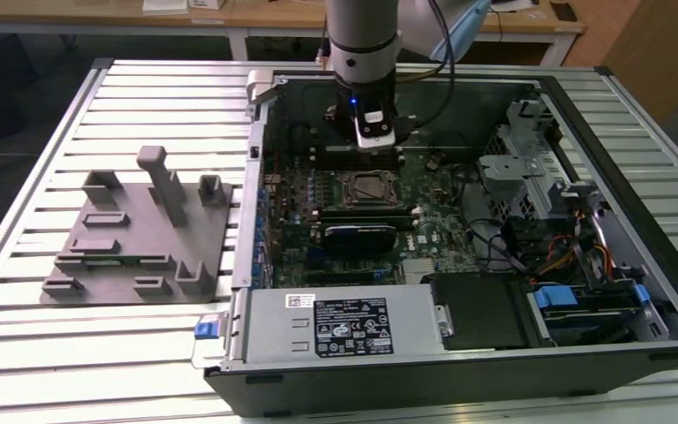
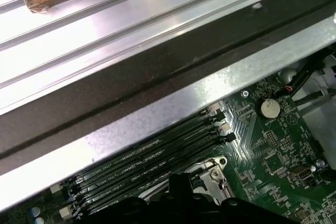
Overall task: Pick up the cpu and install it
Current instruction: 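Install the first cpu locking lever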
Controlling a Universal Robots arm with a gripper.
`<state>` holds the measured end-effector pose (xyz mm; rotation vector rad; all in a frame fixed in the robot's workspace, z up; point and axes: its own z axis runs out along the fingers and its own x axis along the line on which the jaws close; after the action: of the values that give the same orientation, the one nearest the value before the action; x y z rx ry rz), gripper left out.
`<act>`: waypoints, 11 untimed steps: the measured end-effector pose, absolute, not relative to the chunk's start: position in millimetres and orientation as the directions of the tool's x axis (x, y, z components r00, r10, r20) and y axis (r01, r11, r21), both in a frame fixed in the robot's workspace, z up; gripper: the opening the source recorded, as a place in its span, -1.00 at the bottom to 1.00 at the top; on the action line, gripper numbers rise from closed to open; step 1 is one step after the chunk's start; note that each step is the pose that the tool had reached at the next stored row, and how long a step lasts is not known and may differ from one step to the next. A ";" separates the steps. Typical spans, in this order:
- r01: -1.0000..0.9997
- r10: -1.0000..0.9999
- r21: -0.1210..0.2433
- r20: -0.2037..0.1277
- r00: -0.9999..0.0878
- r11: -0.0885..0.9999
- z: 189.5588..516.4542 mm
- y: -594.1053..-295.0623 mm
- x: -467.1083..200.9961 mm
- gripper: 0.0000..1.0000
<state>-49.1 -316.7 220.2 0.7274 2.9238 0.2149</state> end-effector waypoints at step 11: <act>0.463 0.472 0.131 -0.050 -0.880 0.877 221.3 -316.7 -47.9 -0.79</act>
<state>-47.9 -316.7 221.3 0.7396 2.9650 0.1760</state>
